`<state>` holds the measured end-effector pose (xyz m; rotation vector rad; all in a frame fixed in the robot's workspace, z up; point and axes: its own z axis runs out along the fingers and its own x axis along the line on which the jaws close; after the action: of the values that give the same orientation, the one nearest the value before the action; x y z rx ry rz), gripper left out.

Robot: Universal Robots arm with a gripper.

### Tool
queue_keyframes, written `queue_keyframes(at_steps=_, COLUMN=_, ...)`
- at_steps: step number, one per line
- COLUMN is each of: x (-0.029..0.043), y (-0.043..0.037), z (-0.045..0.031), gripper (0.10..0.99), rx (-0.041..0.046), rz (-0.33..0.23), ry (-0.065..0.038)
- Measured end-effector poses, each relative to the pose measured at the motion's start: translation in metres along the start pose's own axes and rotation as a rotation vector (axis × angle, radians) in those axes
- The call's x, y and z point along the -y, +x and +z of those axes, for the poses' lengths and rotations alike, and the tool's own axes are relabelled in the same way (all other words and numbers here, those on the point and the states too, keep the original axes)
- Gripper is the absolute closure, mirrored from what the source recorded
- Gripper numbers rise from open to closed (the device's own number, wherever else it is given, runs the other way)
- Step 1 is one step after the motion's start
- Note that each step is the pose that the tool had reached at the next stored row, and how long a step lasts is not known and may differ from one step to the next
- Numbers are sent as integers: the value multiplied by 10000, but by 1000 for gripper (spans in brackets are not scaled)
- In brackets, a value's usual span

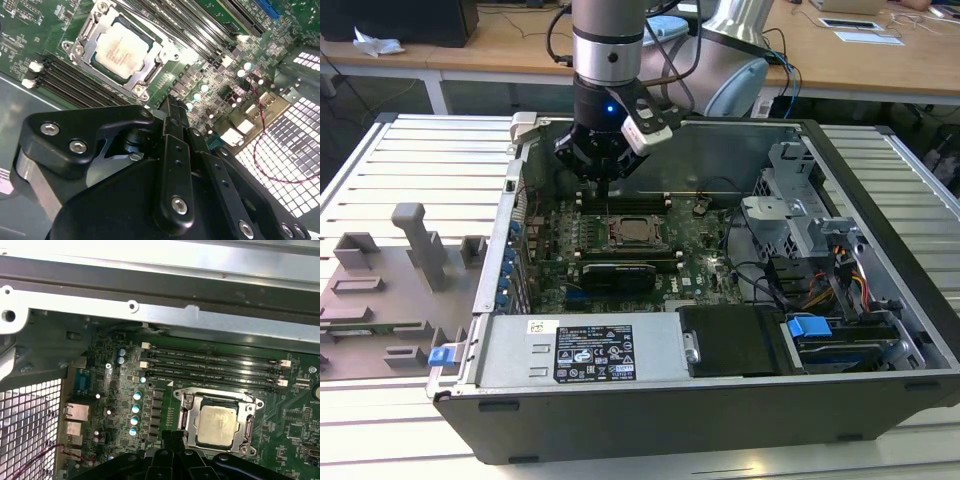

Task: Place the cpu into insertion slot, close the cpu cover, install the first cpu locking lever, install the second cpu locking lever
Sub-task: 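Install the first cpu locking lever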

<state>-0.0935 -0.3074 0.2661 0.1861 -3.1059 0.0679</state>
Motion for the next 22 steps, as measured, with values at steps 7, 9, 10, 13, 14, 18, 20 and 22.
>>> queue_keyframes(at_steps=7, x=-132, y=-1, z=16, gripper=980, rx=1, rz=0, ry=-1)
queue_keyframes(at_steps=9, x=-203, y=11, z=15, gripper=980, rx=1, rz=-1, ry=-1)
queue_keyframes(at_steps=10, x=-215, y=17, z=15, gripper=980, rx=0, rz=0, ry=-2)
queue_keyframes(at_steps=13, x=-249, y=49, z=15, gripper=980, rx=25, rz=-8, ry=-198)
queue_keyframes(at_steps=14, x=-249, y=54, z=15, gripper=980, rx=36, rz=-10, ry=-295)
queue_keyframes(at_steps=18, x=-250, y=56, z=13, gripper=980, rx=63, rz=-14, ry=-514)
queue_keyframes(at_steps=20, x=-250, y=56, z=9, gripper=980, rx=64, rz=-12, ry=-519)
queue_keyframes(at_steps=22, x=-248, y=47, z=4, gripper=980, rx=64, rz=-15, ry=-521)
